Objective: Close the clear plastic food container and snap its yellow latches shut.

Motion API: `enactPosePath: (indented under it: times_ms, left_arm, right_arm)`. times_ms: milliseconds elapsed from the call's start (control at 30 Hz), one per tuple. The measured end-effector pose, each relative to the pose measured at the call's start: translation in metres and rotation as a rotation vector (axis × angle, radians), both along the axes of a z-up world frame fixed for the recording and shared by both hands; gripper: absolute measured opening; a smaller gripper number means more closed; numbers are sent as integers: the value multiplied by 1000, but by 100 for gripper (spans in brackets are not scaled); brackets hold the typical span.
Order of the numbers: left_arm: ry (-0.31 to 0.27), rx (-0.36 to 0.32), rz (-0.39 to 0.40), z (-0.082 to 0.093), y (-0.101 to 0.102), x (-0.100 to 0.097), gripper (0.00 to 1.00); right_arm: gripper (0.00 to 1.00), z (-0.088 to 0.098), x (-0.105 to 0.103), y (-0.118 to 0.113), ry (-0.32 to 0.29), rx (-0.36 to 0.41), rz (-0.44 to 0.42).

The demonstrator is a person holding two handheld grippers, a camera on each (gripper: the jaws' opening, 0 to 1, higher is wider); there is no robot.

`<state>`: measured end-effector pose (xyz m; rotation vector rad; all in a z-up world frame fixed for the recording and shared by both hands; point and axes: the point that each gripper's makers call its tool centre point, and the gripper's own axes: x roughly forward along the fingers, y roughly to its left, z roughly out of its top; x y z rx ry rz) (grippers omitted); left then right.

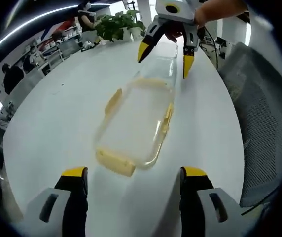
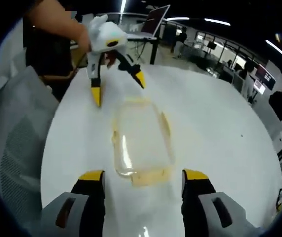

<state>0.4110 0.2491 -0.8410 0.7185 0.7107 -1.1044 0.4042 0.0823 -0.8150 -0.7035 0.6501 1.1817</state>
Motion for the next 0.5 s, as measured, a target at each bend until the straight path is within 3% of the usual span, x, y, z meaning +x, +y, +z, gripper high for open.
enactPosePath:
  times_ms: [500]
  left_arm:
    - [-25,129,-151,-9,-1,13,73]
  right_arm:
    - [57,-20,9,1,24,-122,46]
